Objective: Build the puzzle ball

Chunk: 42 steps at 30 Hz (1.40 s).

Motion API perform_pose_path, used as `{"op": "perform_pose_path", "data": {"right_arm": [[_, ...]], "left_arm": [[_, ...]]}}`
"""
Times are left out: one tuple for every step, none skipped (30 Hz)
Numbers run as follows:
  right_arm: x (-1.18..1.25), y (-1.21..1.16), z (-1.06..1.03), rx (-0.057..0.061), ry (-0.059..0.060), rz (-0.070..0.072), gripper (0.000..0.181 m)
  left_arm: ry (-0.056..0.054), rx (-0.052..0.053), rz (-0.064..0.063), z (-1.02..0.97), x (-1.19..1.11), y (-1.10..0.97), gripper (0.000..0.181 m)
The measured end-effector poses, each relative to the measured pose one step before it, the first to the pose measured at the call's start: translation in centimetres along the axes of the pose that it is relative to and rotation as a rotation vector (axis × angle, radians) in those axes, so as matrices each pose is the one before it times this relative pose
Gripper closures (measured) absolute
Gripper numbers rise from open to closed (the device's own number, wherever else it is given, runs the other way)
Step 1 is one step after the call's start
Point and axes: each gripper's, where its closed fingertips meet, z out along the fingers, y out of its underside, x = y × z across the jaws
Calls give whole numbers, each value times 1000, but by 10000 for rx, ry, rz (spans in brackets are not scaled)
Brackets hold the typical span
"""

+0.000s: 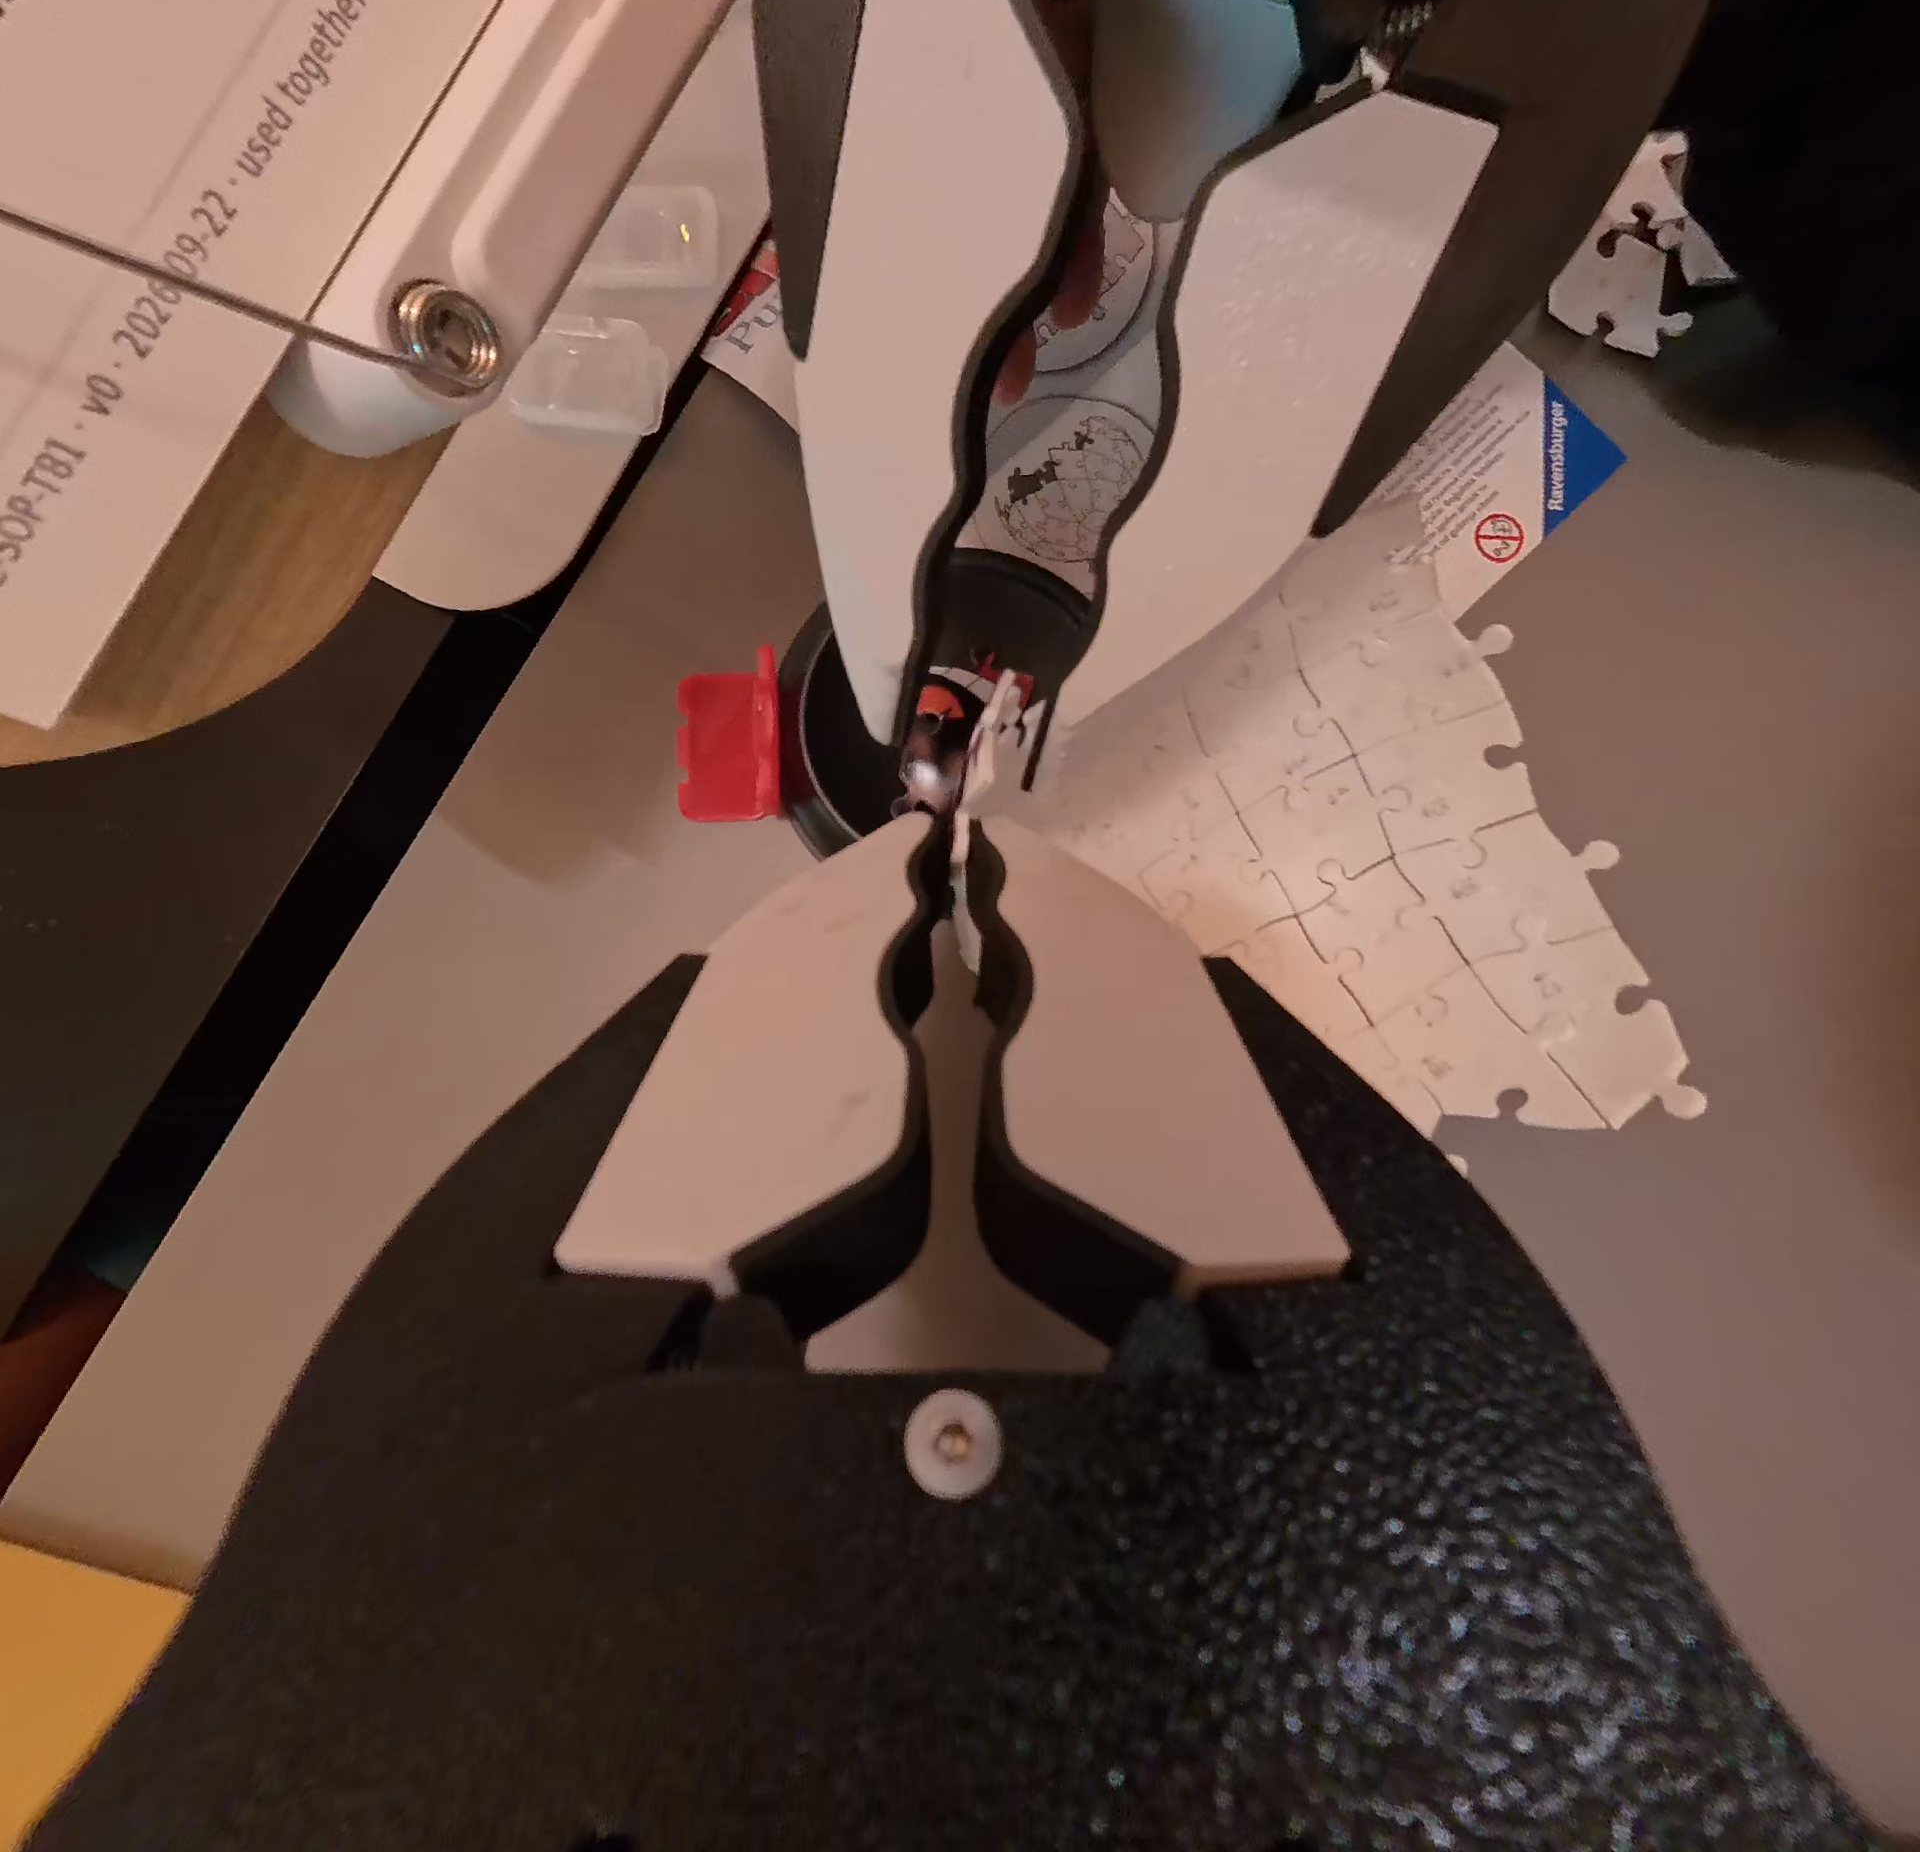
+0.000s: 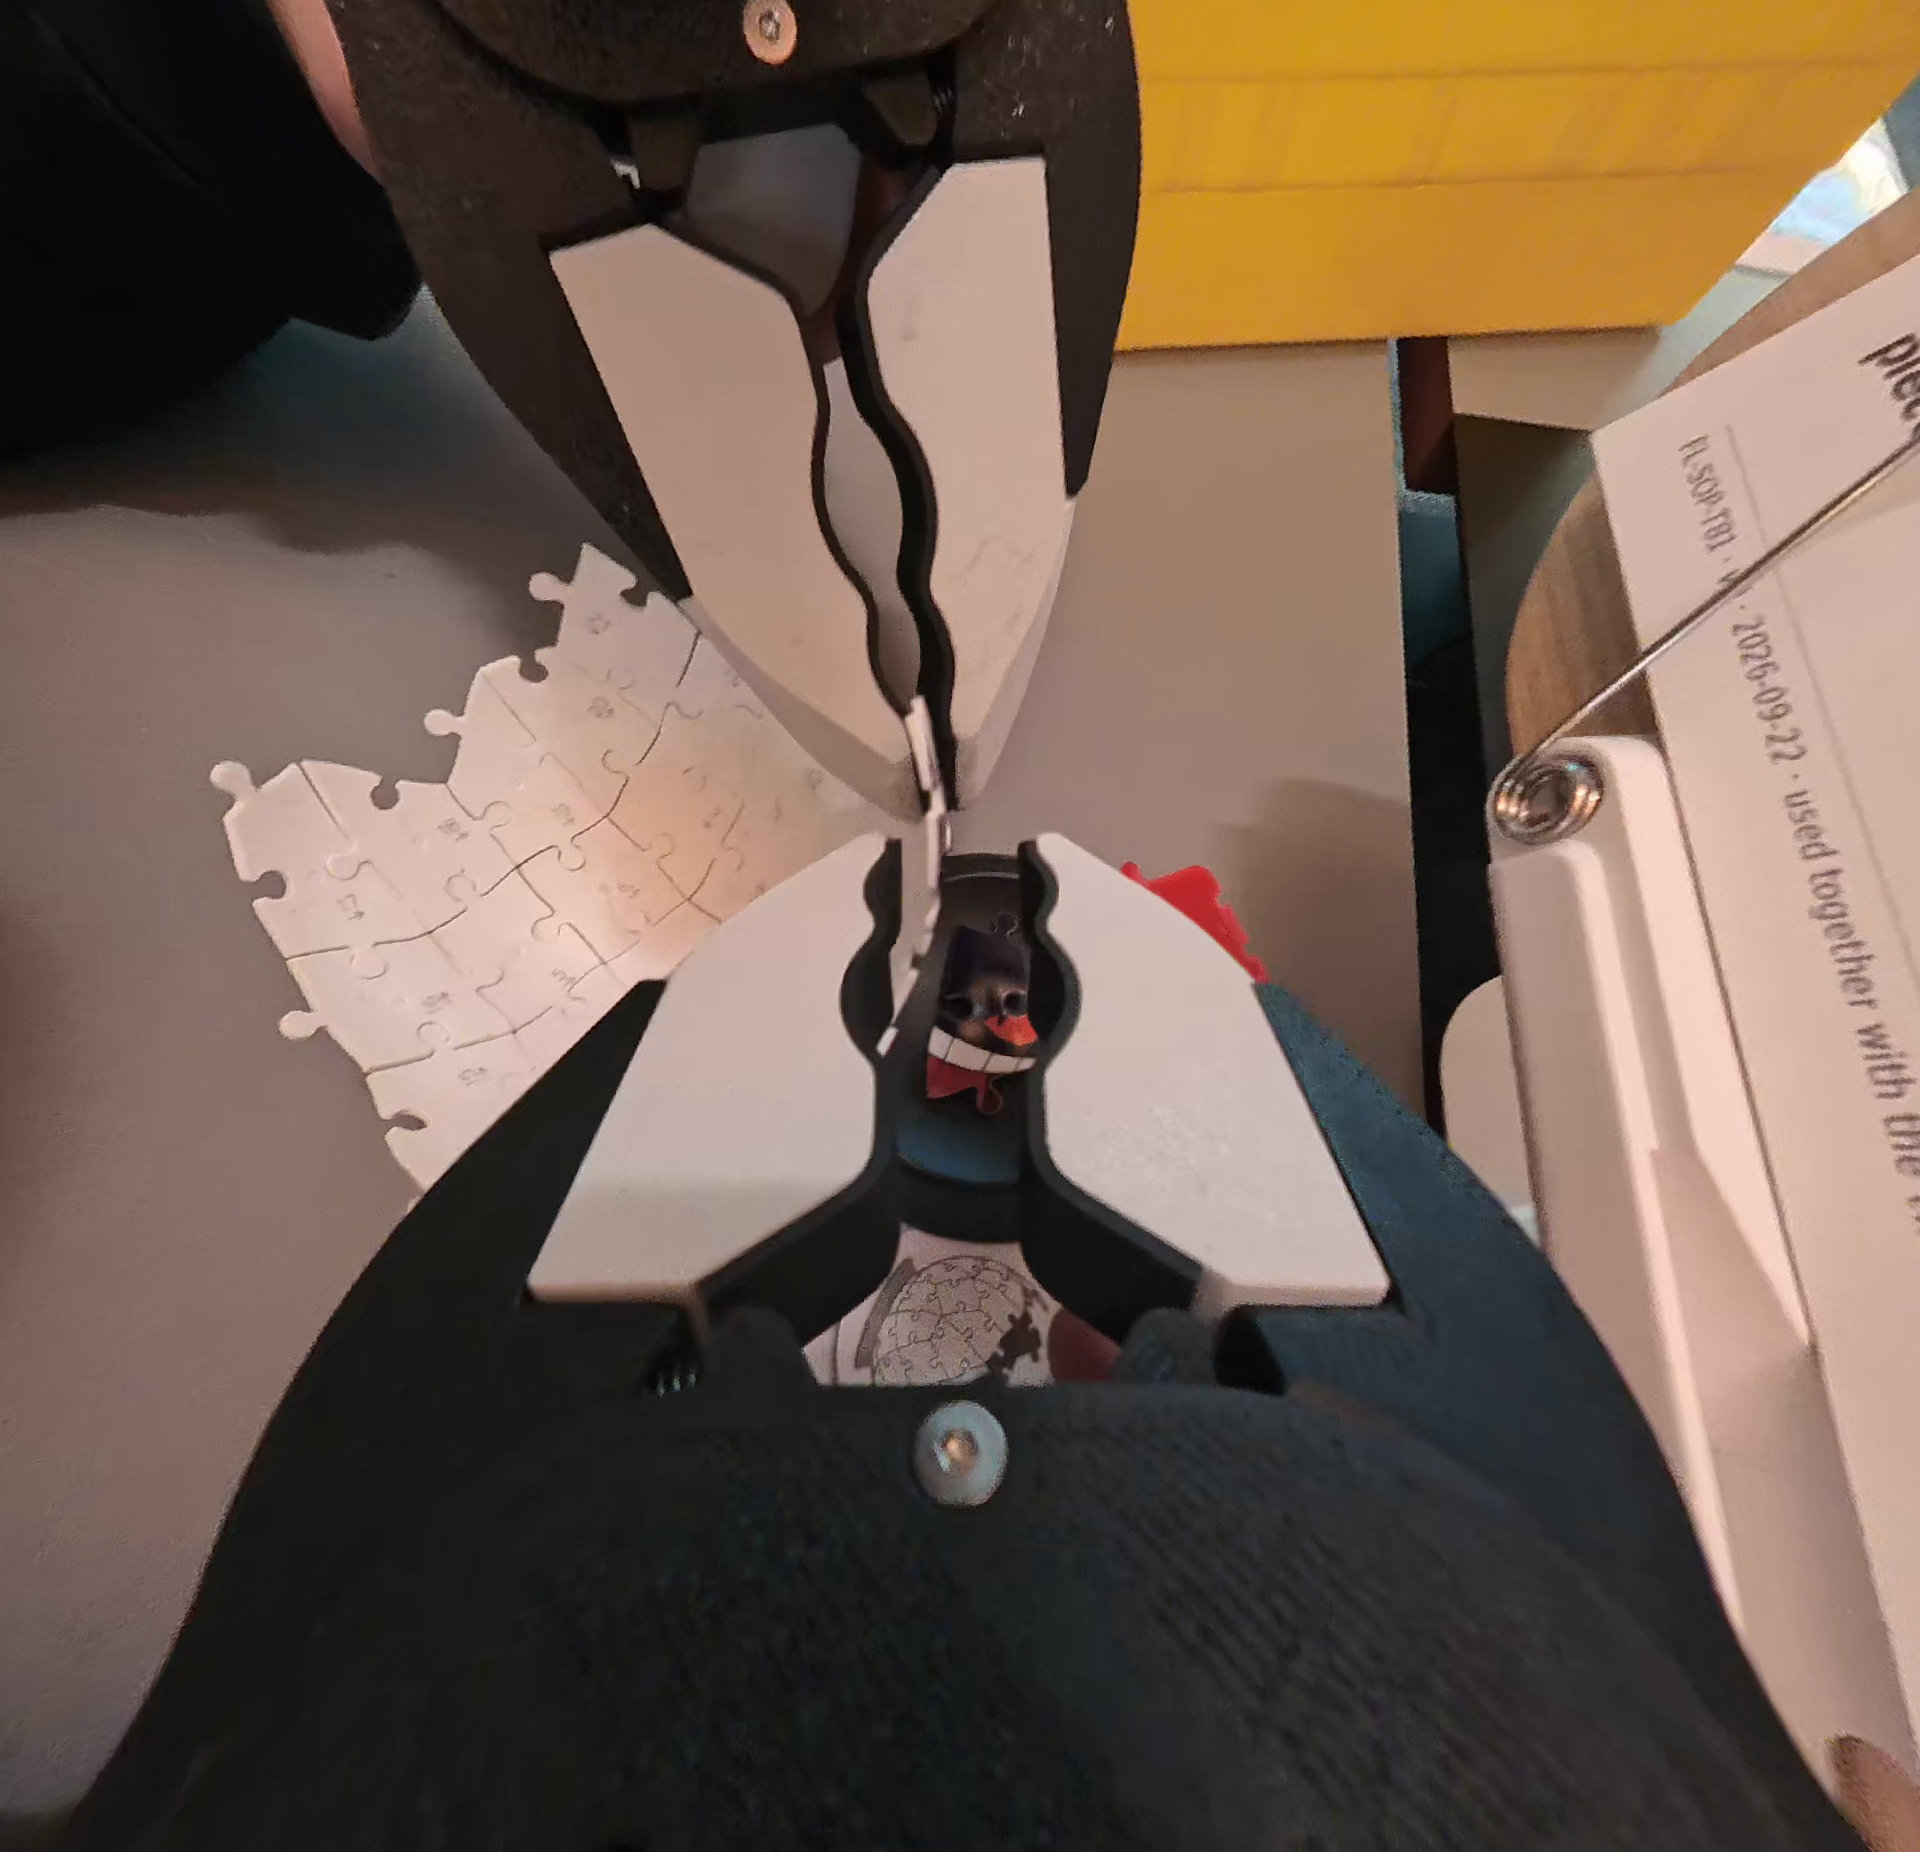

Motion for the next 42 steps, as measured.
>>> {"op": "perform_pose_path", "data": {"right_arm": [[-141,100,-1,-5,-104,30,159],[-66,-36,44,66,-50,21,159],[-8,-66,79,32,-8,1,159],[73,-56,94,-19,66,-60,161],[82,-102,89,9,98,-69,161],[-87,-55,68,-2,-21,-31,163],[-180,132,52,-100,-97,-13,167],[-8,240,36,-160,-5,-18,172],[129,224,24,-133,71,-52,175],[-49,3,9,32,-32,-70,177],[-45,-23,17,26,-15,-62,178],[4,-13,11,2,19,-72,178],[2,-11,1,-5,15,-61,178],[4,8,-8,-6,13,-37,178],[2,14,-1,-15,-8,-5,178],[-22,-1,-14,-28,-25,67,178],[-19,-11,-14,-41,-59,181,178],[-11,-12,10,-50,-94,257,178],[-11,-8,0,-27,-91,223,178],[-14,-24,2,22,-52,124,178],[-11,4,-27,32,-20,19,178],[-21,-15,-38,24,-2,-23,178],[-21,-10,-24,2,-12,51,178],[-17,-4,-2,-20,-40,143,178],[5,24,7,-35,-32,140,178],[13,14,22,-13,-11,44,178],[-31,-6,14,13,-18,-15,178],[21,10,-1,-11,19,-11,178],[87,-9,4,-23,71,-2,178],[32,17,31,-33,25,-9,178],[29,1,45,-7,30,-35,178],[21,-11,51,19,34,-41,178],[-16,-29,21,50,-1,0,178],[-7,-28,-51,35,-9,-23,178],[150,-41,-157,21,108,-25,175],[276,-59,-274,20,200,37,170],[54,-17,-341,-19,50,88,167],[-96,22,-375,-66,-37,65,168],[91,24,-381,-75,96,26,172],[312,37,-349,-75,239,5,176],[334,183,-247,-137,227,30,181],[308,378,-115,-229,186,52,181]], "left_arm": [[-12,13,27,-7,7,-29,179],[-4,2,7,-6,13,-26,179],[-5,-1,10,-7,17,-8,179],[-3,6,29,-11,16,-21,179],[-10,-9,28,-28,6,6,179],[-19,-6,9,-14,-21,3,179],[-11,21,-9,-27,-23,-37,179],[-5,26,-18,-16,-9,-38,179],[-18,-4,-10,0,-37,2,179],[-13,-4,5,-5,-10,7,179],[-6,0,4,-14,-13,1,179],[5,2,-2,-11,-4,-2,179],[5,7,-4,-4,-14,4,179],[3,8,0,14,4,-5,179],[3,6,5,4,0,-8,179],[4,5,13,-13,13,-2,179],[4,6,20,-19,-1,-10,179],[6,10,33,-21,-3,7,179],[13,16,28,-15,-9,-3,179],[26,18,13,-15,19,-20,179],[17,28,17,-4,17,-39,179],[0,28,8,-20,20,-34,179],[-16,20,-21,-3,11,-21,178],[-36,30,-24,1,-43,-44,169],[-46,38,-48,-4,-68,-73,166],[6,24,-60,-3,-11,-52,170],[15,39,-11,-8,15,-69,177],[-6,30,30,6,5,-69,179],[-31,-26,-5,21,-27,16,179],[-24,-50,-28,9,-31,41,179],[-20,-46,-14,-2,-31,53,179],[6,-31,-5,-15,4,31,179],[43,-4,-35,-38,35,3,180],[46,-24,-71,-58,21,37,180],[40,-51,-65,-60,-27,115,180],[56,-22,-53,-59,-12,101,180],[75,3,-60,-52,3,82,180],[91,17,-64,-59,26,50,180],[100,47,-42,-67,53,-2,180],[78,33,-35,-52,44,16,180],[43,-22,-37,-41,-5,87,180],[25,-40,-29,-3,-32,126,180]]}}
